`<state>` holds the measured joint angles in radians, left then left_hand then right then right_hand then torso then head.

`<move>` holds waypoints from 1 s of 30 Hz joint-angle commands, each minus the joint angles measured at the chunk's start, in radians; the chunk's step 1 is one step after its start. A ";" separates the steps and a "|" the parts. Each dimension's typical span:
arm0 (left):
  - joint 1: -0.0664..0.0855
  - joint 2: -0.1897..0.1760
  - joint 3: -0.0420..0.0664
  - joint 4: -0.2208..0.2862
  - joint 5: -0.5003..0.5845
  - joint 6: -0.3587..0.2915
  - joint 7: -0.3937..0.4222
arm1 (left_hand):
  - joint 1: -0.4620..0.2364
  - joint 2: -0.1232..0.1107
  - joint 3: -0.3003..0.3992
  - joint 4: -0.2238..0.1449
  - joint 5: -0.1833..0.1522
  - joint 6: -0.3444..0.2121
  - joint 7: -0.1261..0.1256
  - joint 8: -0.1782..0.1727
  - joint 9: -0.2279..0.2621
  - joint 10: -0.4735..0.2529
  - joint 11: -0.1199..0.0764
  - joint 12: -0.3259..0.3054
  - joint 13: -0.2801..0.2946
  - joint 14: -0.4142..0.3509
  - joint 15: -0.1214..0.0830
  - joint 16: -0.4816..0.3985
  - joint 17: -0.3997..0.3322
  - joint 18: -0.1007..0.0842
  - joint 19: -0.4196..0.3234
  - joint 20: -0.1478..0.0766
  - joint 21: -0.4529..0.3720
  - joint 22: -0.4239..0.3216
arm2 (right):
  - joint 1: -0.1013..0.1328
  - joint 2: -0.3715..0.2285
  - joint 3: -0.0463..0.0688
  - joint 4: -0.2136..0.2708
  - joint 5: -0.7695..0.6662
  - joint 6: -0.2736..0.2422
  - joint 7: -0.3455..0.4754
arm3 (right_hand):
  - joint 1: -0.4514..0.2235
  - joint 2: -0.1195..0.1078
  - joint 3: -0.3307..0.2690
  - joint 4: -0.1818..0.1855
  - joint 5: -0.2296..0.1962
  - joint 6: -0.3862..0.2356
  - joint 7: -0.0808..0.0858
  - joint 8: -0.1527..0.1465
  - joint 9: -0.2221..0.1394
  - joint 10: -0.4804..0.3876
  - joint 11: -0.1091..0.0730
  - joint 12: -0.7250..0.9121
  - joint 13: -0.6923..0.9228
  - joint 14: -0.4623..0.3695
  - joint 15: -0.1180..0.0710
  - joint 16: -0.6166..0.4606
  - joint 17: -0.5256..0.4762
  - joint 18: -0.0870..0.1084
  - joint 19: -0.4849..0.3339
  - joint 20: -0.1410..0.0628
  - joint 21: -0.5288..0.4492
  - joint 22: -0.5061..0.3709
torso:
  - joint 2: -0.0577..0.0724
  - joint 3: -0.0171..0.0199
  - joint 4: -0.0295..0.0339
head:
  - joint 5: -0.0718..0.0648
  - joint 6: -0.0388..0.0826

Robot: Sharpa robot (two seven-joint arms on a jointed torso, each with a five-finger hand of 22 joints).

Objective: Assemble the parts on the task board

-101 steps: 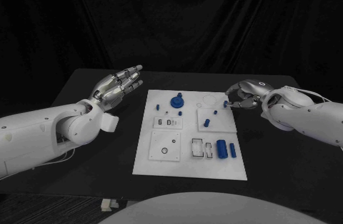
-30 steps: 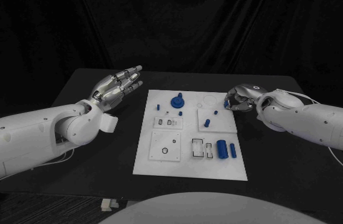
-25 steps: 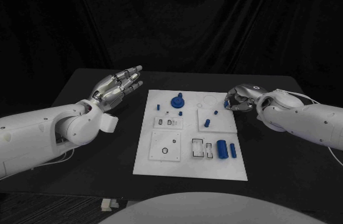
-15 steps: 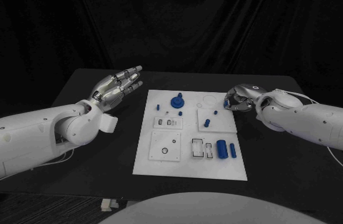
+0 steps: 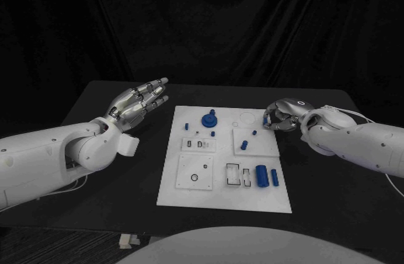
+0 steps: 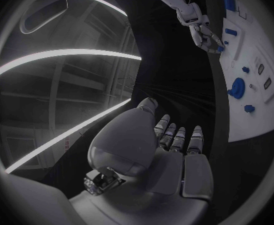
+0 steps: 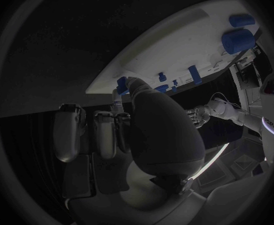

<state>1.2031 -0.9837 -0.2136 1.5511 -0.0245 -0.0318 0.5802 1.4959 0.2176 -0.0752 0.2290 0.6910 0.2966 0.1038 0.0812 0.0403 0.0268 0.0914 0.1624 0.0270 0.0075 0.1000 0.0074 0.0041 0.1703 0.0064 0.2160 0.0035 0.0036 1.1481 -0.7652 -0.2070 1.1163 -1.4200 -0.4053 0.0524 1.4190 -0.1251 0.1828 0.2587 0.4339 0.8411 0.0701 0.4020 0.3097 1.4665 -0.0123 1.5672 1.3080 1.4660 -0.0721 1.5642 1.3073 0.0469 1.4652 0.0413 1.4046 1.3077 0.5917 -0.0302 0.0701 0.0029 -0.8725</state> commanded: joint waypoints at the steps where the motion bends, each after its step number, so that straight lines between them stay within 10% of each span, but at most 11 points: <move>1: -0.001 0.001 0.001 0.000 0.000 0.012 0.008 | 0.007 0.001 0.008 -0.001 0.005 -0.007 0.000 0.003 0.000 0.001 0.005 0.005 0.001 -0.002 0.007 0.007 0.001 0.010 0.001 0.007 0.002 0.002 | 0.003 -0.003 0.001 0.018 -0.002 -0.069 0.000 | 0.003 0.012 0.005 -0.004 0.011 0.008 -0.001 0.008 0.005 0.104 -0.009 0.004 0.263 0.105 -0.007 0.007 0.263 -0.005 0.026 -0.008 -0.006 0.207 | 0.000 0.0002 0.0001 | 0.000 0.000; 30: -0.001 0.013 0.001 -0.006 0.000 0.022 0.001 | 0.007 0.002 0.009 -0.001 0.006 -0.007 0.000 0.003 0.000 0.001 0.005 0.007 0.001 -0.002 0.008 0.007 0.001 0.010 0.001 0.007 0.002 0.001 | 0.029 0.117 0.001 0.224 0.082 0.028 0.017 | 0.013 0.015 0.029 -0.027 0.082 -0.015 0.008 0.020 0.020 0.104 -0.003 0.004 0.263 0.105 -0.005 0.007 0.263 -0.003 0.023 -0.008 -0.014 0.205 | 0.000 0.0002 0.0008 | 0.008 0.000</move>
<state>1.2028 -0.9734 -0.2136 1.5444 -0.0245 -0.0248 0.5719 1.4959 0.2176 -0.0710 0.2248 0.6909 0.2967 0.1038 0.0812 0.0403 0.0268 0.0913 0.1625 0.0270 0.0074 0.1000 0.0074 0.0041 0.1704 0.0064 0.2160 0.0035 0.0036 1.1790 -0.6504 -0.2065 1.3386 -1.3483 -0.4205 0.0663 1.4307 -0.1139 0.2082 0.2327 0.5104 0.8301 0.0773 0.4209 0.3297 1.4665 -0.0123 1.5673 1.3076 1.4660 -0.0721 1.5646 1.3073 0.0468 1.4651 0.0413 1.3932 1.3074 0.5917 -0.0305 0.0705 0.0105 -0.8725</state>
